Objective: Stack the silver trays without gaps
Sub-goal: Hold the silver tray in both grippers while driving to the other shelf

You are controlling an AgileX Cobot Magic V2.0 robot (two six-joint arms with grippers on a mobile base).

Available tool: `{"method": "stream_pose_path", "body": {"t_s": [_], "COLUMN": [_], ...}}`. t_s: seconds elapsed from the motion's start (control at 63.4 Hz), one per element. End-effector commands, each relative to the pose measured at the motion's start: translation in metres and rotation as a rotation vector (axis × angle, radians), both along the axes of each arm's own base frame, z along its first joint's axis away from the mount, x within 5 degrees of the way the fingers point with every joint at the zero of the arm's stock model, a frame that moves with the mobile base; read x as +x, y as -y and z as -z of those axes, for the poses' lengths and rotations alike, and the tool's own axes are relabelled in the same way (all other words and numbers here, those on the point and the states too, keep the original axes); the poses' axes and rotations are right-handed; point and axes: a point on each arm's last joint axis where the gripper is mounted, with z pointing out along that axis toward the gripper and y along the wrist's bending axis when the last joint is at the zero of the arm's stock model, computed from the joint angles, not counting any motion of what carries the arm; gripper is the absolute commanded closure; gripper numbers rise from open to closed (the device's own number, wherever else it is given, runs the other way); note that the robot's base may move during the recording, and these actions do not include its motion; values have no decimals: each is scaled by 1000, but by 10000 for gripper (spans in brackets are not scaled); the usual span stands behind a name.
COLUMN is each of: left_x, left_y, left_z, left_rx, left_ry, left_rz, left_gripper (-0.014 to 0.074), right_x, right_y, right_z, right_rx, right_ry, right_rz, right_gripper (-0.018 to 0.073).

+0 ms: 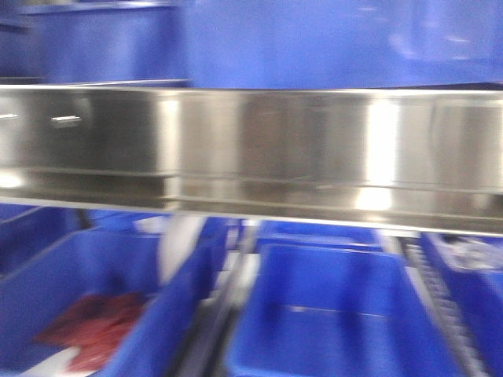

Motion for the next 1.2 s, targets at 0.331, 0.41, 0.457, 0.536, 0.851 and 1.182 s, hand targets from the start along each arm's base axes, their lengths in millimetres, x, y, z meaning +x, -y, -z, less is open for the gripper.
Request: {"method": "stream_pose_path", "body": {"t_s": [0.331,0.41,0.457,0.536,0.851,1.182], "left_x": [-9,-9,-9,-9,-9,-9], "left_y": [-9,-9,-9,-9,-9,-9], "left_z": [-19,-19,-19,-19,-19,-19], "left_rx": [-1,-3,-5,-5,-5,-5], "left_ry": [64,63,61,61,61,61], "left_rz": [3,4,5,5,5,5], "left_gripper": [645,645,645,645,645,645], "right_x": [-4,-4,-4,-4,-4,-4], "right_y": [8,8,8,8,8,8], "right_z": [-21,-21,-21,-21,-21,-21], "right_rx": [-7,-7,-7,-7,-7,-7], "right_ry": [110,110,110,110,110,110], "right_rz": [-14,-14,-14,-14,-14,-14], "right_gripper": [503,503,503,503,503,503]}}
